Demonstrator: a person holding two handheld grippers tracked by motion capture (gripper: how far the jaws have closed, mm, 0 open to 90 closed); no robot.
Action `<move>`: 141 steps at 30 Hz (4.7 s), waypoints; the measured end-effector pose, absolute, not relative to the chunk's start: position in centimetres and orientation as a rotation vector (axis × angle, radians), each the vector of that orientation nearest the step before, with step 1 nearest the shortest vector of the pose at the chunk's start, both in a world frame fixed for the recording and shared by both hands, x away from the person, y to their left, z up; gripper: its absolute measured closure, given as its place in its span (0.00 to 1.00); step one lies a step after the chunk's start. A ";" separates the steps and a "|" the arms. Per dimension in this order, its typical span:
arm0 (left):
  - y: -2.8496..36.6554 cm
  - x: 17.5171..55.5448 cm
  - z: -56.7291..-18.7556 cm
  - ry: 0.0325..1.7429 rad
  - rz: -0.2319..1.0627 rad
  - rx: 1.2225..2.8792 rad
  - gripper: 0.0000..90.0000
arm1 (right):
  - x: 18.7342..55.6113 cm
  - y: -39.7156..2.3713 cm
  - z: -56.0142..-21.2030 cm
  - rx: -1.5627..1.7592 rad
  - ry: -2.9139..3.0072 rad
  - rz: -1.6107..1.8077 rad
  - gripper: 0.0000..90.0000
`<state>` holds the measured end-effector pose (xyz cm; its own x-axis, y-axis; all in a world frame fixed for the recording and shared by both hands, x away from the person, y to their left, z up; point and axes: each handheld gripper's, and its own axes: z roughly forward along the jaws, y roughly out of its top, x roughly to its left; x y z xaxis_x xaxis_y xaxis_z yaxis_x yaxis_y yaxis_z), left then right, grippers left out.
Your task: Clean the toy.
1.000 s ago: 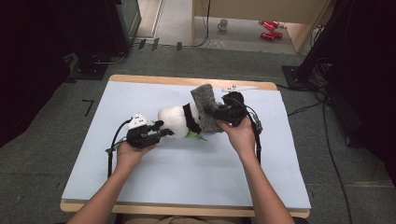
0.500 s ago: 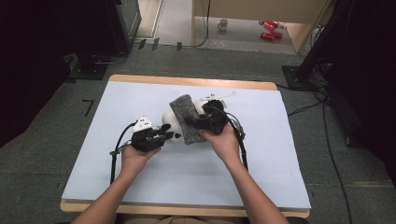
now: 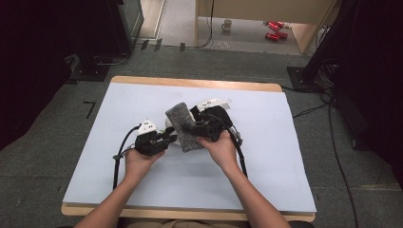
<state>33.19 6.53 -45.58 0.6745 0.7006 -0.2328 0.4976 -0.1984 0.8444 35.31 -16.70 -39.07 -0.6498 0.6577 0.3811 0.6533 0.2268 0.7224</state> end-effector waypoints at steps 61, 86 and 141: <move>6.7 33.4 -45.7 0.968 0.226 1.866 0.86 | 35.3 -19.6 -36.5 1.372 2.388 1.487 0.85; 6.3 34.1 -45.7 0.955 0.202 1.910 0.86 | 36.6 -21.5 -38.9 1.480 2.378 1.368 0.85; 6.3 34.6 -45.6 0.958 0.170 1.902 0.85 | 35.6 -21.8 -37.7 1.424 2.296 1.395 0.82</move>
<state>34.58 6.28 -45.64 0.6815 0.6802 -0.2699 0.5458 -0.2268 0.8066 35.61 -21.76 -37.68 -0.5574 0.7516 0.3525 0.6592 0.1425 0.7384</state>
